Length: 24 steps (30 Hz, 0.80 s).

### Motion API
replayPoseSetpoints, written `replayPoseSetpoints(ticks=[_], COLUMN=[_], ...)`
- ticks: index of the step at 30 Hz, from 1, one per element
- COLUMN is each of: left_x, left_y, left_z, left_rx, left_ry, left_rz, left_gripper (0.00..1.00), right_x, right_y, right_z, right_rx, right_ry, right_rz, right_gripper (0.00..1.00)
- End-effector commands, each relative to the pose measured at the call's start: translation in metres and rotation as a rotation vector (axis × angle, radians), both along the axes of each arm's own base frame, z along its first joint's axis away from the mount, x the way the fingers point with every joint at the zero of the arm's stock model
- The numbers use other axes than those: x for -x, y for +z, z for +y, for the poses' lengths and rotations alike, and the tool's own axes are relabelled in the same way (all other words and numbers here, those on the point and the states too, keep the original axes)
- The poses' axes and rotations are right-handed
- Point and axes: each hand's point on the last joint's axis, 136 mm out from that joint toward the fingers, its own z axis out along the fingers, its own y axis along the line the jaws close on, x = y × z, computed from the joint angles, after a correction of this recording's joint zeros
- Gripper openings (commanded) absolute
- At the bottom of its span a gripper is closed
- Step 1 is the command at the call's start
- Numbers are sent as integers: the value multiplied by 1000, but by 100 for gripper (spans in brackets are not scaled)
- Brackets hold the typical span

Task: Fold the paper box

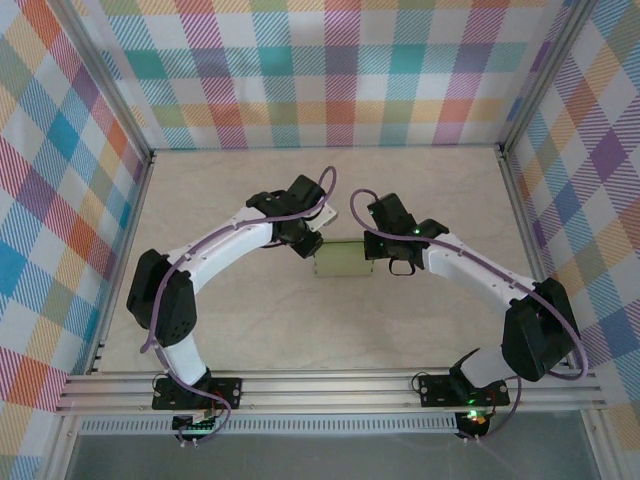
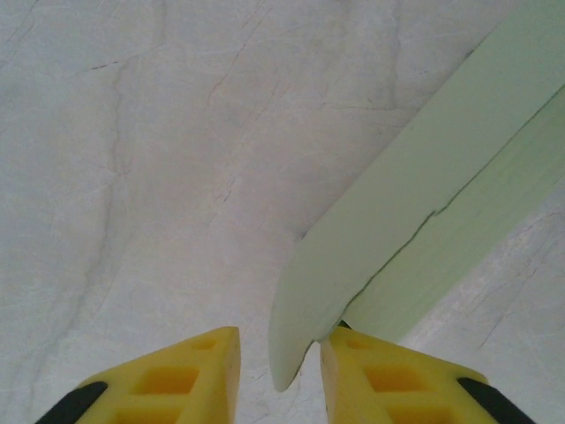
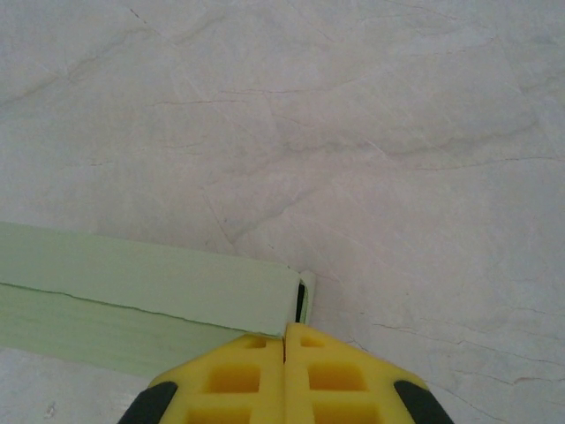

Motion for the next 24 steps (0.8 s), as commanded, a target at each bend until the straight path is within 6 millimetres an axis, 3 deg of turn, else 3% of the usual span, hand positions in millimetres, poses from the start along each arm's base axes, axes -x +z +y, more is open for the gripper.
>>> replayPoseSetpoints(ticks=[1,15,24], left_x=[-3,0,0], left_y=[8,-2,7], left_z=[1,-5,-11], left_rx=[7,49,111], left_ry=[10,35,116], left_rz=[-9,36,82], left_gripper=[25,1,0], right_x=[8,9,10], right_y=[-9,-8,-8], right_z=[2,5,5], right_rx=[27,8,18], right_ry=[34,39,40], right_rz=[56,60,59], right_gripper=[0,0,0])
